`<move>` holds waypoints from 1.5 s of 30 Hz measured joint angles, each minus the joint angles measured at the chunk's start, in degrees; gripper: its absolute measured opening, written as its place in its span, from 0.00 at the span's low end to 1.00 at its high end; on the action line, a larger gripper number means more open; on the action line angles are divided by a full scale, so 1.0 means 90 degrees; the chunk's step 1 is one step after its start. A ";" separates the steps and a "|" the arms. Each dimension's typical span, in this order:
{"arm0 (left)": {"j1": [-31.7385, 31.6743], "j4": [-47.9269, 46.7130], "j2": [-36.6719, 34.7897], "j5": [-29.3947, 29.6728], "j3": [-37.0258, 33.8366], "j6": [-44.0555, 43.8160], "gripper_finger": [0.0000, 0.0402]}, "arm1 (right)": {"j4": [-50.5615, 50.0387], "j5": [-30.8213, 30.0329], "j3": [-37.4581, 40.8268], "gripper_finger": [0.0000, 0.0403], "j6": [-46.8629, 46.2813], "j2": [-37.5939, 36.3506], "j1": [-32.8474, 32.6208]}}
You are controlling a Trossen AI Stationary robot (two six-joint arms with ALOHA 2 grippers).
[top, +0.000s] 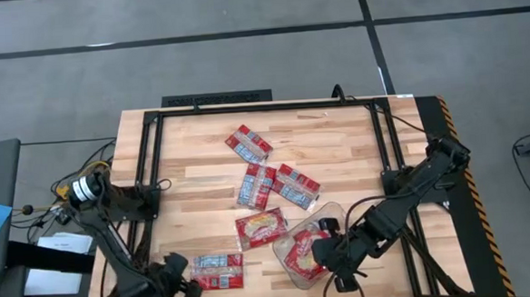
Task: Sort popcorn bags into baskets
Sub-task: Put the red popcorn bag into the transparent bin
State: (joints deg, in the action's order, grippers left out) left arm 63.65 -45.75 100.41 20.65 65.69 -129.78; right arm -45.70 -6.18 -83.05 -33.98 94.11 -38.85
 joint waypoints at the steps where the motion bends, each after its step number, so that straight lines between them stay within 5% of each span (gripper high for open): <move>1: -0.0031 0.0208 0.0085 0.0078 -0.0099 0.0000 0.77 | 0.0005 0.0004 0.0011 0.20 -0.0049 0.0001 -0.0003; 7: -0.0124 0.1280 0.0278 0.0304 -0.0715 -0.0105 0.77 | 0.0068 0.0005 0.0024 0.20 -0.0182 0.0000 -0.0061; 15: -0.0266 0.2208 0.0270 0.1394 -0.1164 -0.0108 0.75 | 0.0248 -0.0022 0.0024 0.20 -0.0231 0.0000 -0.0066; 20: -0.0504 0.2604 0.0445 0.2313 -0.1190 -0.0068 0.61 | 0.0266 -0.0439 0.0024 0.20 -0.0186 0.0000 -0.0058; 26: -0.0751 0.3651 0.1163 0.2782 -0.1159 0.0218 0.34 | 0.0297 -0.0508 0.0024 0.20 -0.0173 0.0000 0.0039; 34: -0.1039 0.3688 0.1345 0.2770 -0.0968 0.0534 0.03 | 0.0657 -0.0561 0.0027 0.20 -0.0175 0.0114 0.0015; 45: -0.1059 0.4077 0.0524 0.3570 -0.1010 0.0678 0.00 | 0.0789 -0.0661 0.0029 0.20 -0.0383 0.0284 -0.0108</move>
State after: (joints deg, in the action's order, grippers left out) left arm 54.12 -9.06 105.13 52.78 56.60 -123.67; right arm -38.60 -12.13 -82.78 -37.43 96.66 -39.82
